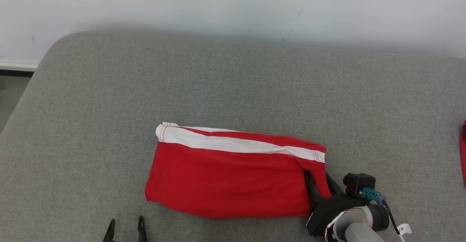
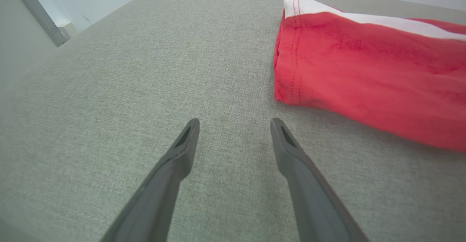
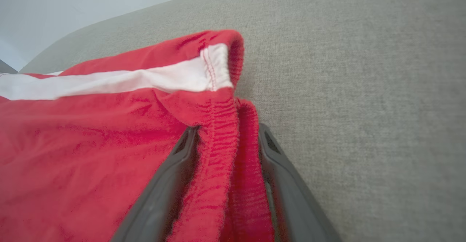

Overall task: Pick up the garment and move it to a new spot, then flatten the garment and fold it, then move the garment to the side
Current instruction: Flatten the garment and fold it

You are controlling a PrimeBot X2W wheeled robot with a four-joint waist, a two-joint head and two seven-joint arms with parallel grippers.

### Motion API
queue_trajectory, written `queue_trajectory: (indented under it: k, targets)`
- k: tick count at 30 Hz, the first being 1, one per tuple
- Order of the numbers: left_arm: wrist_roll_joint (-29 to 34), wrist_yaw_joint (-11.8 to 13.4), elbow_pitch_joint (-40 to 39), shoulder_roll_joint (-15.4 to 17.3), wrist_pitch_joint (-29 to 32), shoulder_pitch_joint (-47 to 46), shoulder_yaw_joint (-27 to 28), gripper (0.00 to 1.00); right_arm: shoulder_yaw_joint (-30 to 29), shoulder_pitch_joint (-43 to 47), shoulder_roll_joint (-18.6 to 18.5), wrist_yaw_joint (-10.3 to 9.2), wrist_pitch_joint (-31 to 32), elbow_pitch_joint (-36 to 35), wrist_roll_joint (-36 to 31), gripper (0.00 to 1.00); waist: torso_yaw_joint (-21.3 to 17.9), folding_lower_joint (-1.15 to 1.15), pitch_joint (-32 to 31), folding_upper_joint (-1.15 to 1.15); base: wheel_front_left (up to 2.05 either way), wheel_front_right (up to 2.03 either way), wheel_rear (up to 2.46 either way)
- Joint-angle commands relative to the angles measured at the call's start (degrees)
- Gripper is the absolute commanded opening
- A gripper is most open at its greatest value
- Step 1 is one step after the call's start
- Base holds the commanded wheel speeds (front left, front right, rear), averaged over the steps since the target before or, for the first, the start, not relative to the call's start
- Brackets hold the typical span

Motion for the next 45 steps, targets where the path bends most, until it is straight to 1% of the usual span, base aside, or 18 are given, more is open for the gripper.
queue_trajectory:
  k: [1, 5, 13, 18, 22, 24, 27, 30, 33, 37, 41, 45]
  targets:
    - [-0.31, 0.23, -0.12, -0.06, -0.16, -0.31, -0.06, 1.00, 0.87, 1.08, 0.45, -0.17, 0.71, 1.48, 0.58, 0.00, 0.04, 0.00, 0.21, 0.00, 0.00, 0.00, 0.00]
    - [-0.55, 0.42, -0.16, -0.05, -0.16, -0.17, 0.03, 1.00, 0.24, 0.72, 0.30, -0.17, 0.70, 0.93, 1.23, 0.00, -0.12, 0.00, 0.36, 0.00, 0.00, 0.00, 0.00]
    - [-0.20, 0.29, -0.22, -0.07, -0.17, -0.38, 0.04, 1.00, -6.09, 1.53, -0.34, -0.21, 0.43, -1.67, 1.08, 0.00, -1.58, 0.00, -0.36, 0.00, 0.00, 0.00, 0.00]
    - [-0.14, 0.22, -0.28, -0.07, -0.17, 0.33, -0.12, 1.00, -8.97, 2.53, -2.47, -0.21, 0.42, -2.96, 1.63, 0.00, -3.40, 0.00, -1.39, 0.00, 0.00, 0.00, 0.00]
    - [-0.38, 0.11, -0.34, -0.05, -0.17, 0.48, -0.37, 1.00, -10.12, 3.29, -4.37, -0.18, 0.42, -3.94, 1.58, 0.00, -4.68, 0.00, -2.05, 0.00, 0.00, 0.00, 0.00]
    - [-0.36, -0.12, -0.18, -0.07, -0.16, 0.37, -0.77, 1.00, -9.42, 3.45, -4.85, -0.18, 0.42, -4.49, 1.85, 0.00, -5.21, 0.00, -2.30, 0.00, 0.00, 0.00, 0.00]
    - [-0.69, -0.09, 0.03, -0.05, -0.17, 0.28, -1.16, 1.00, -6.63, 3.51, -4.71, -0.18, 0.41, -6.24, 3.32, 0.00, -5.78, 0.00, -2.56, 0.00, 0.00, 0.00, 0.00]
    - [-1.22, -0.22, 0.22, -0.04, -0.16, 0.55, -1.75, 1.00, -2.23, 3.53, -4.19, -0.17, 1.41, -9.80, 7.45, 0.00, -6.06, 0.00, -2.83, 0.00, 0.00, 0.00, 0.00]
    - [-1.55, -0.20, 0.03, -0.05, -0.17, 0.77, -2.16, 1.00, 1.75, 4.10, -4.94, -0.17, 3.44, -14.36, 12.31, 0.00, -6.01, 0.00, -3.03, 0.00, 0.00, 0.00, 0.00]
    - [-1.45, -0.52, 0.03, -0.04, -0.16, 0.53, -2.96, 1.00, 6.23, 4.67, -5.50, -0.17, 6.72, -20.50, 18.15, 0.00, -4.71, 0.00, -2.85, 0.00, 0.00, 0.00, 0.00]
    - [-1.05, -0.40, -0.35, -0.05, -0.17, 0.14, -3.37, 1.00, 9.64, 4.33, -5.27, -0.17, 9.36, -24.64, 22.51, 0.00, -2.78, 0.00, -2.50, 0.00, 0.00, 0.00, 0.00]
    - [-1.31, -0.21, -0.31, -0.04, -0.17, -0.14, -3.96, 1.00, 12.69, 2.63, -4.71, -0.16, 10.11, -26.00, 23.39, 0.00, 0.00, 0.00, -2.04, 0.00, 0.00, 0.00, 0.00]
